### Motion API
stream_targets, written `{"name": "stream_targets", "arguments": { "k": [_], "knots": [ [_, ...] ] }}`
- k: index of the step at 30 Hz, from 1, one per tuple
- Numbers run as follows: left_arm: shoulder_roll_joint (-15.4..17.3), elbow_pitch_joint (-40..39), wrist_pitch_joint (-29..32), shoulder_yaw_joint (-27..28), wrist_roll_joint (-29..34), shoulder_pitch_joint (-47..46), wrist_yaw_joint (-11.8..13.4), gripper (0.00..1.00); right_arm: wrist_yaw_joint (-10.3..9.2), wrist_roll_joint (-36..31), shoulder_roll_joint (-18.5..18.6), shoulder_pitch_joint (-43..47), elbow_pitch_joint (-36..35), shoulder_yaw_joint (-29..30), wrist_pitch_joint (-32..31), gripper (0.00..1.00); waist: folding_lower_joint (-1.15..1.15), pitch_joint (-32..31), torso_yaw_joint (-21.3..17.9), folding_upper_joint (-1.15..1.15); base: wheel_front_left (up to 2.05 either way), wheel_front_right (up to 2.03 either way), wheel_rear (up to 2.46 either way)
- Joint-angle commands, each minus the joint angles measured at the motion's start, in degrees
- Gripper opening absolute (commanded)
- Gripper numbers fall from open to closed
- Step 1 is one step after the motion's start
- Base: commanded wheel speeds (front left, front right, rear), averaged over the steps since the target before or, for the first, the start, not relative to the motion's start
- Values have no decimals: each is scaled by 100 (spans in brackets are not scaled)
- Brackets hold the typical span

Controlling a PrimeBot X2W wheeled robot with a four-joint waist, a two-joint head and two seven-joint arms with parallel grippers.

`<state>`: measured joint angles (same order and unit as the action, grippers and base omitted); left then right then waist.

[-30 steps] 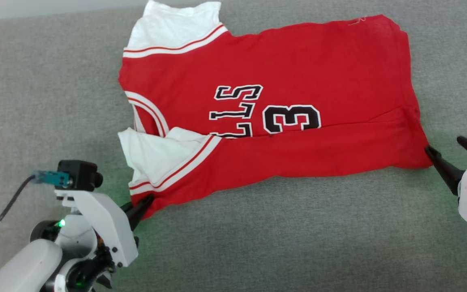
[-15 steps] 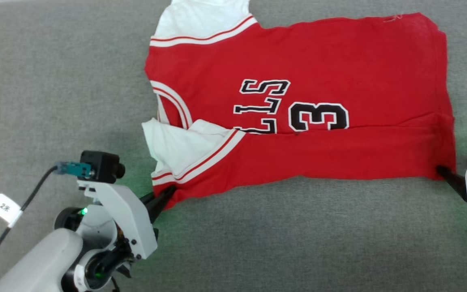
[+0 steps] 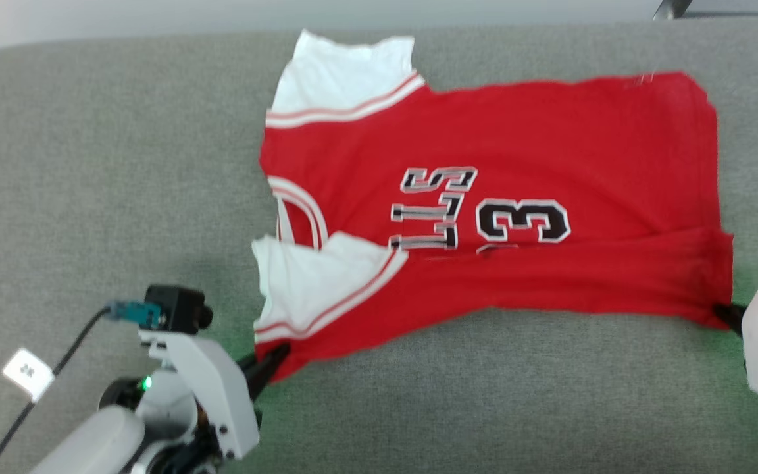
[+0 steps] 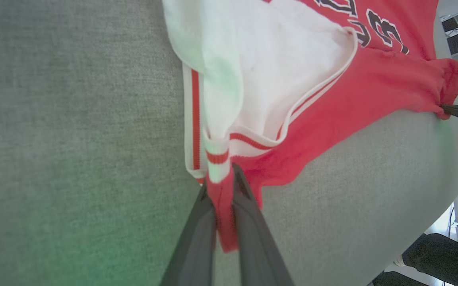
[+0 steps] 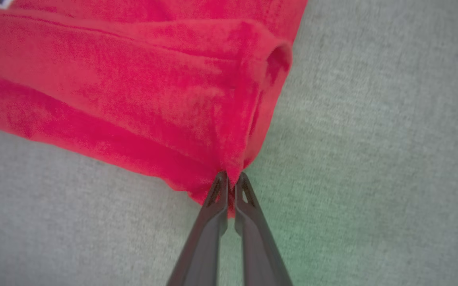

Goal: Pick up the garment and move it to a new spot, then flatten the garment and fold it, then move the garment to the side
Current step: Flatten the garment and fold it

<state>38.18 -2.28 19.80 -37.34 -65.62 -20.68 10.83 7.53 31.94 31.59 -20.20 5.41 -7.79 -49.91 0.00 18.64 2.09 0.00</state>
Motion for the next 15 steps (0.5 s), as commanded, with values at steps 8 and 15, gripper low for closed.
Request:
{"name": "stream_targets", "arguments": {
  "k": [8,15],
  "knots": [
    [363,-656,-73,59,-153,740,250,0,-9,176,182,669,-322,115,-40,0,0,-377,-52,0,0,0,0],
    [372,-1089,-211,95,-312,1168,421,0,-9,178,72,1215,-686,402,58,0,0,-371,-42,0,0,0,0]
  ]
}}
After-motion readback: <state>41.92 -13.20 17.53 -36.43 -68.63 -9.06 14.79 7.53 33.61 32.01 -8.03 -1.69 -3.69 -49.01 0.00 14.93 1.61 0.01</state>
